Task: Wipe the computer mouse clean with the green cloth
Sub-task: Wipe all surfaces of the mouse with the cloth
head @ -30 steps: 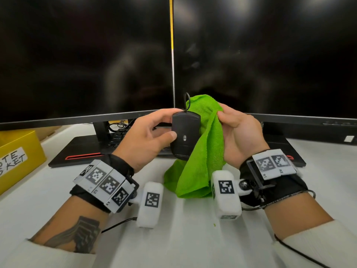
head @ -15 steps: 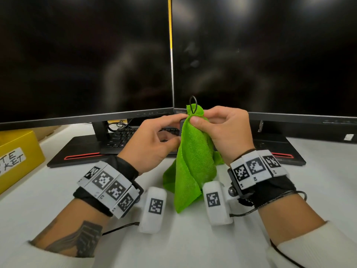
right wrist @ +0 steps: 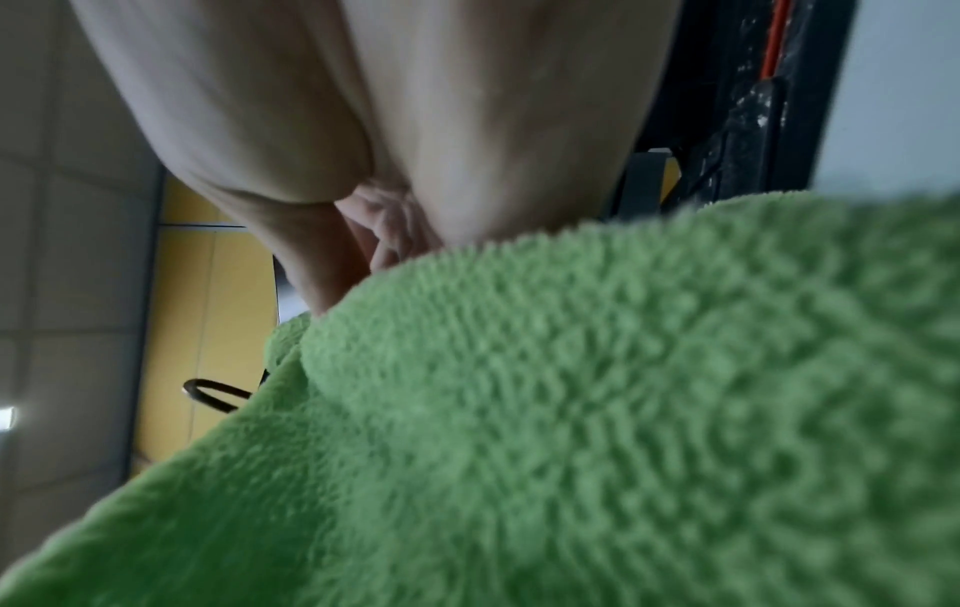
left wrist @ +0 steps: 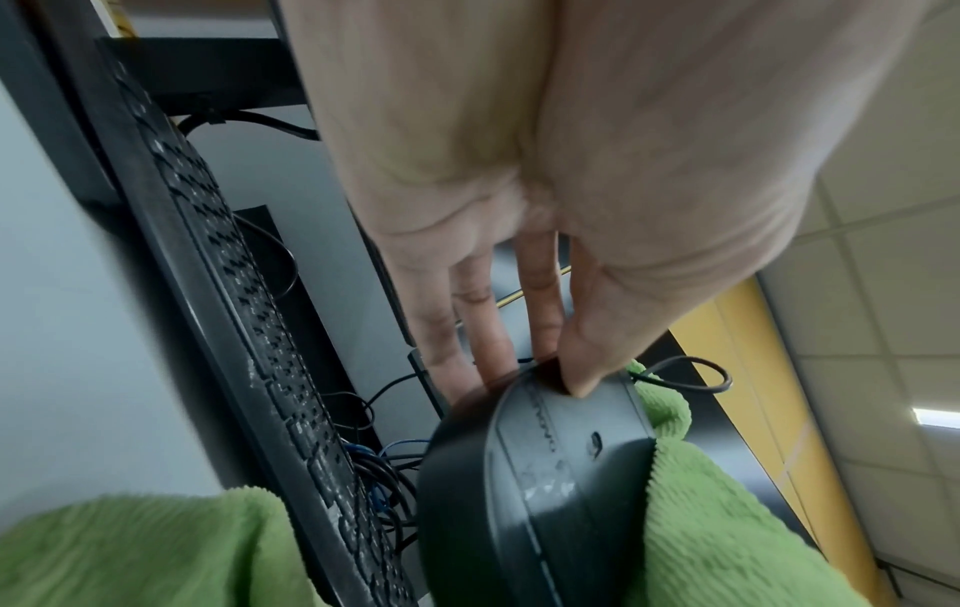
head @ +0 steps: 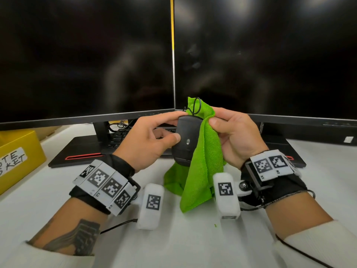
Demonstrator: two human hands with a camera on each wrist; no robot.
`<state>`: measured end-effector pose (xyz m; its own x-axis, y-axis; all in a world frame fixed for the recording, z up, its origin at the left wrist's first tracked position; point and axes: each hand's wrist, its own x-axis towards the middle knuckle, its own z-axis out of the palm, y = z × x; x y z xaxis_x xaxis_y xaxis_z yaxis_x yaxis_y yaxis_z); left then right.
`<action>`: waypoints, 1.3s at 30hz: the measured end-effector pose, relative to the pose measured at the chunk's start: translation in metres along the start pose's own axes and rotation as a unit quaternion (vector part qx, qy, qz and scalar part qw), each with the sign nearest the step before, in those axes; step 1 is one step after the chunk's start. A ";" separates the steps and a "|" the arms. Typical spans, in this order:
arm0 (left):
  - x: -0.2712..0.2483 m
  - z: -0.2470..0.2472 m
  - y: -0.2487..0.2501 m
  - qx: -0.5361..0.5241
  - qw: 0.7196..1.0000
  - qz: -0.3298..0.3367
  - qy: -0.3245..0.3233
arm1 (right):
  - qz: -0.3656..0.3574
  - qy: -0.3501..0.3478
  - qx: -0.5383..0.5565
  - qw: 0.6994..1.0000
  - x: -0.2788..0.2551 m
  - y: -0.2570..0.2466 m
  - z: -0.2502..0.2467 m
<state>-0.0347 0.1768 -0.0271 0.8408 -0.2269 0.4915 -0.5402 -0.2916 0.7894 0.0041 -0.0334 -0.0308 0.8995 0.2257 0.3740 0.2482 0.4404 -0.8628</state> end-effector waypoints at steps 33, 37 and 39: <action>0.004 0.010 0.007 0.054 0.993 0.067 0.075 | 0.110 0.049 0.109 0.987 0.003 0.012 0.023; 0.003 0.012 0.006 0.067 0.994 0.056 0.063 | 0.106 0.040 0.094 0.989 0.004 0.012 0.028; 0.003 0.012 0.006 0.072 0.994 0.057 0.057 | 0.081 0.033 0.055 0.995 0.002 0.012 0.030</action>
<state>-0.0359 0.1631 -0.0258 0.7676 -0.1615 0.6203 -0.6252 -0.4024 0.6688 -0.0016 -0.0015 -0.0304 0.9471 0.2451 0.2074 0.0612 0.4963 -0.8660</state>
